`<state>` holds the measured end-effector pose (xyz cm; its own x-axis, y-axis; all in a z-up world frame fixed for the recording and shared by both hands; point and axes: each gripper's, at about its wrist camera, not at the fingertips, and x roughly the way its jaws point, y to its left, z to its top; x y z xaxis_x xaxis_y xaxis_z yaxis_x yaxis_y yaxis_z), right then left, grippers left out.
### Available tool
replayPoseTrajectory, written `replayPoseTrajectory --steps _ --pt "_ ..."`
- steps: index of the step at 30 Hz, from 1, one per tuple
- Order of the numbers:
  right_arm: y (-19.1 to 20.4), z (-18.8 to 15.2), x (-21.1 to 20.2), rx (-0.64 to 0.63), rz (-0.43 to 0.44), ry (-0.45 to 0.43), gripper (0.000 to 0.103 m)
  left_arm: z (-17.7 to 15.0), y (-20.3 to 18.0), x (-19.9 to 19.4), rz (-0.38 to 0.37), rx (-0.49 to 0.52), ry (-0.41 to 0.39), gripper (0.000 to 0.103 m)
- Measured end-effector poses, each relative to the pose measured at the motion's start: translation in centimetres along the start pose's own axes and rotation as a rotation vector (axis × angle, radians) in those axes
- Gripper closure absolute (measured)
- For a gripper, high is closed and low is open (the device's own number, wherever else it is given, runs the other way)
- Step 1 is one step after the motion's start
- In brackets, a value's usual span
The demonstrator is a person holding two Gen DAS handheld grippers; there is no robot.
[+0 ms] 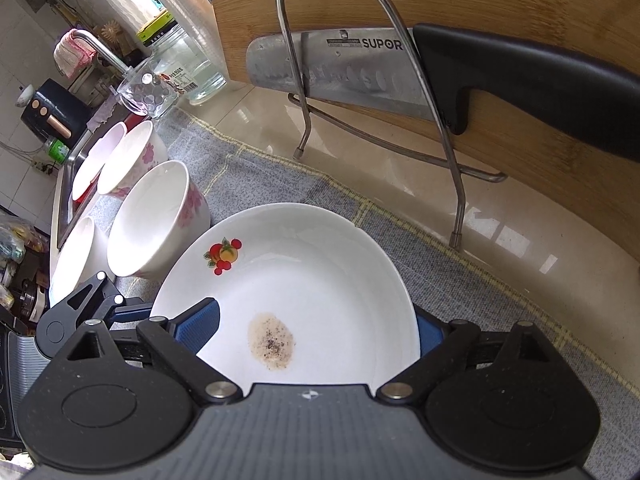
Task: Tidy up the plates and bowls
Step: 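Lift the stained plate with the right tool and carry it toward the stack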
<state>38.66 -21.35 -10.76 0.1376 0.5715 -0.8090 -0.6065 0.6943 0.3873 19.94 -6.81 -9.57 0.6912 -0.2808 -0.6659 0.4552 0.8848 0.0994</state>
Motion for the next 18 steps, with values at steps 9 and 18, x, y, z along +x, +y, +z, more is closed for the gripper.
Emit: replayPoseTrajectory --steps 9,18 --pt "-0.1 -0.2 -0.2 0.028 0.013 -0.009 0.004 -0.1 -0.2 -0.6 0.008 0.006 0.001 0.001" --pt "0.6 -1.4 -0.4 0.045 -0.002 -0.006 0.003 -0.1 0.3 -0.6 -0.040 0.026 0.003 0.001"
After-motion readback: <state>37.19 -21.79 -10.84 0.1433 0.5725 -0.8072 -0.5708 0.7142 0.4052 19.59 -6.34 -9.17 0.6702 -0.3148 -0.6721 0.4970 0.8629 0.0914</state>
